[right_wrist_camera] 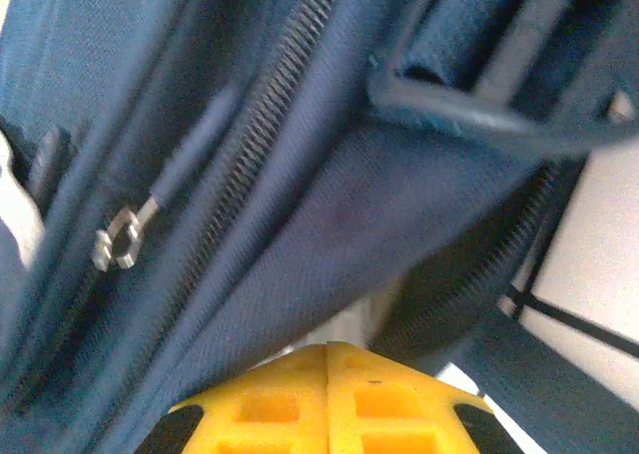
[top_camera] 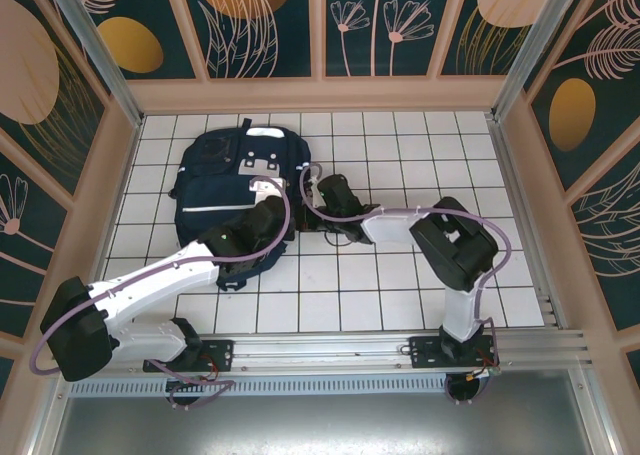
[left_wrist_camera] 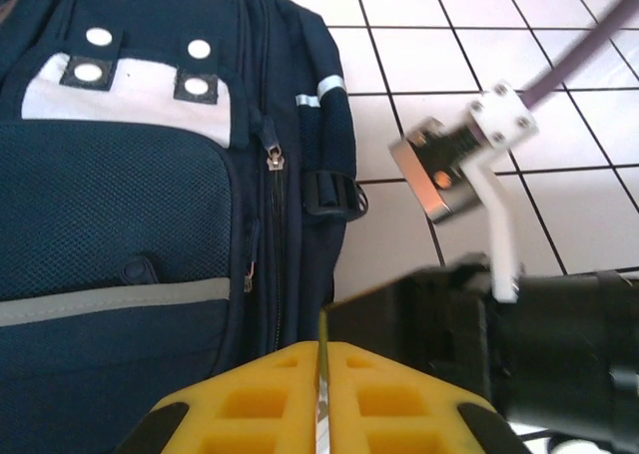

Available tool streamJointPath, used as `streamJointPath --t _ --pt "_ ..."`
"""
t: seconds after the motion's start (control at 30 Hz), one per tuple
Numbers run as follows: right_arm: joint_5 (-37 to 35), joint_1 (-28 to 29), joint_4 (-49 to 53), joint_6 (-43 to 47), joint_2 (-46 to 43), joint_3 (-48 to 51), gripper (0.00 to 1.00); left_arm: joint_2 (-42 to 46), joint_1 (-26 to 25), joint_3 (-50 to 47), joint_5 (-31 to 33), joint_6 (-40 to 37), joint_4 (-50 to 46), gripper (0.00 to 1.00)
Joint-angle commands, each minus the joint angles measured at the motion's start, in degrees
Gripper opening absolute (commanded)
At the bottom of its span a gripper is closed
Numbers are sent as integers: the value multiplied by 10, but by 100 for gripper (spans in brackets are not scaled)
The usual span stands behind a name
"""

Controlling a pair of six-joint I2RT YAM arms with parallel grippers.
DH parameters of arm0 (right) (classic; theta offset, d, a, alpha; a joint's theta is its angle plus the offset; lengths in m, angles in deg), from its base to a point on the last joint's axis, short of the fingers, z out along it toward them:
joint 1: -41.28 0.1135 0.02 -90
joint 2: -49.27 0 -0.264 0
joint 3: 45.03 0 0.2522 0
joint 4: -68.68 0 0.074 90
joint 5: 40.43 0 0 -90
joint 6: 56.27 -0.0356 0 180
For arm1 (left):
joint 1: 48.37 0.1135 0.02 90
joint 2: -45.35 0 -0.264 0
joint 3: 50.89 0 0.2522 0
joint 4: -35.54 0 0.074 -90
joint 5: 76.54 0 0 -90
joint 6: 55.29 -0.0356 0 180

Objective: Pack the student bag

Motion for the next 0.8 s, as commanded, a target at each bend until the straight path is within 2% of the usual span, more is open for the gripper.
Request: streamJointPath --t 0.0,0.13,0.33,0.57,0.67,0.77 --pt "18 6 -11 -11 30 -41 8 5 2 -12 -6 17 0 15" --pt "-12 5 0 9 -6 -14 15 16 3 -28 4 13 -9 24" --pt "-48 -7 -26 11 -102 98 19 -4 14 -44 4 -19 7 27" --pt "-67 -8 -63 -6 -180 190 21 -92 23 -8 -19 -70 42 39" --pt "-50 -8 -82 -12 -190 209 21 -138 26 21 -2 -87 42 41" --pt "-37 -7 -101 -21 -189 220 21 -182 32 48 27 -97 30 49"
